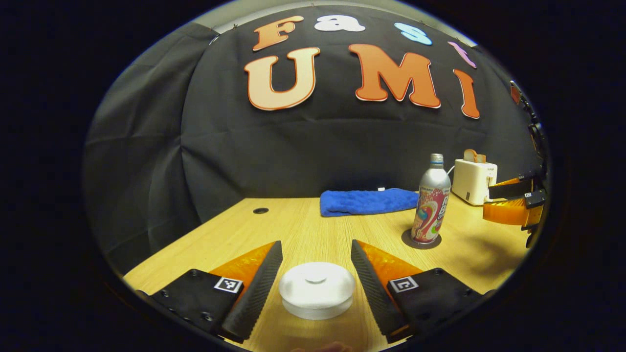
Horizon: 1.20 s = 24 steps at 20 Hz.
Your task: Open the teacup lid with one hand, grasp the water bottle and pour water into the teacup with the other hand; after pouring, place the water bottle on the coaster and then close the teacup lid.
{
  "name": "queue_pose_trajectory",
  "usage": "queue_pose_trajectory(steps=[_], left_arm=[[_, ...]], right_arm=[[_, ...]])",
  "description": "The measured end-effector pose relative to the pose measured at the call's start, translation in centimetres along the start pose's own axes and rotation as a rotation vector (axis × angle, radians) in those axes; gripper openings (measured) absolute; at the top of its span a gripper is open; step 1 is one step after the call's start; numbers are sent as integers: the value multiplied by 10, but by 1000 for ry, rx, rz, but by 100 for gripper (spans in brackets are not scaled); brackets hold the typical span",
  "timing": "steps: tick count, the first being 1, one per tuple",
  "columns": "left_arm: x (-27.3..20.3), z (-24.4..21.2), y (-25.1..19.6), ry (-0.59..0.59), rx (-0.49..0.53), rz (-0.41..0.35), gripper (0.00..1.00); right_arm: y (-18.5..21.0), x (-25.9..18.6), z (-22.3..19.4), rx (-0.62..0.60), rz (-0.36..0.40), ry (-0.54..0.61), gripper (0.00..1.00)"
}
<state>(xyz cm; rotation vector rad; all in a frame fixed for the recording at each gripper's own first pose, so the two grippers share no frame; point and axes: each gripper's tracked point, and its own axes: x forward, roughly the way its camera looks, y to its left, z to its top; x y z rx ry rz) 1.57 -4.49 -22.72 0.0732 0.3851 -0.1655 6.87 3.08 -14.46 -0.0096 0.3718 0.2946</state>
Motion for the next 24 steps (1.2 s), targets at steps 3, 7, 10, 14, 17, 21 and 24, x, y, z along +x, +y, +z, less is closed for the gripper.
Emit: queue_pose_trajectory(steps=[3,7,10,14,17,21,24], left_arm=[[-13,32,-3,-69,6,4,98],[-24,70,-23,-123,-8,-44,100],[-36,98,-37,-161,-43,-81,98],[-46,127,-43,-208,-11,-81,100],[-51,141,-48,-227,-39,-83,100],[-57,153,-49,-251,-39,-57,100],[-62,160,-51,-266,-54,-57,100]], right_arm=[[-10,-12,11,9,-65,-51,100],[-13,-33,41,34,-114,-141,99],[-7,-50,65,62,-118,-205,99],[-1,-68,87,1,-137,-248,99],[5,-78,100,-30,-142,-288,99],[5,-95,117,-25,-173,-335,99],[6,-104,124,-27,-181,-365,99]])
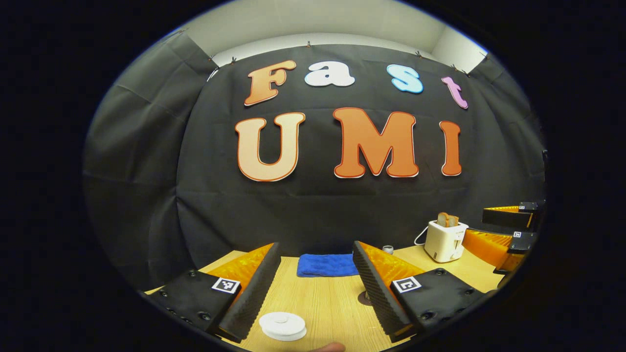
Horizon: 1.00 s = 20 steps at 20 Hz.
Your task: Open the teacup lid with one hand, grasp the water bottle and pour water into the teacup with the other hand; after pouring, place the water bottle on the coaster and then close the teacup lid.
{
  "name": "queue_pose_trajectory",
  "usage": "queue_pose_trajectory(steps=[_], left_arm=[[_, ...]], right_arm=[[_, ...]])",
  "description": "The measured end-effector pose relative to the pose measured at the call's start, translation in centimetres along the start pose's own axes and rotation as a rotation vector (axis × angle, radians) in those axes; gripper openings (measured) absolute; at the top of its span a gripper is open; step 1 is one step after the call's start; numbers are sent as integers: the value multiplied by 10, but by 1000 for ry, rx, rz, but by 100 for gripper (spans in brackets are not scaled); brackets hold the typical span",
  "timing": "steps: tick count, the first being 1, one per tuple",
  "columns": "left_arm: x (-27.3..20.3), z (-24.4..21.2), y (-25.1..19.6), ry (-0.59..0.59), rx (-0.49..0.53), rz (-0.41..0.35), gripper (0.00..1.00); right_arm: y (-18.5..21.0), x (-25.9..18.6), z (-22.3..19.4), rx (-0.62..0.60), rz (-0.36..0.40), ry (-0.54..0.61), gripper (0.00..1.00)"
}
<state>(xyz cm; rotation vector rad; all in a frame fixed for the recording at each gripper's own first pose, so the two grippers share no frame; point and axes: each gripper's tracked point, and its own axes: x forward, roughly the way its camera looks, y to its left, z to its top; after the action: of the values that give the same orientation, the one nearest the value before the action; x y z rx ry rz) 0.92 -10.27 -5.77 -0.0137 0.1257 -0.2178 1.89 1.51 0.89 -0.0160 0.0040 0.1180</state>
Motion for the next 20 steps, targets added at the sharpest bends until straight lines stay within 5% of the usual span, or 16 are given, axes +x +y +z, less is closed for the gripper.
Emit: queue_pose_trajectory(steps=[20], left_arm=[[-3,1,9,-15,-22,19,97]], right_arm=[[-11,2,-7,-22,-86,20,99]])
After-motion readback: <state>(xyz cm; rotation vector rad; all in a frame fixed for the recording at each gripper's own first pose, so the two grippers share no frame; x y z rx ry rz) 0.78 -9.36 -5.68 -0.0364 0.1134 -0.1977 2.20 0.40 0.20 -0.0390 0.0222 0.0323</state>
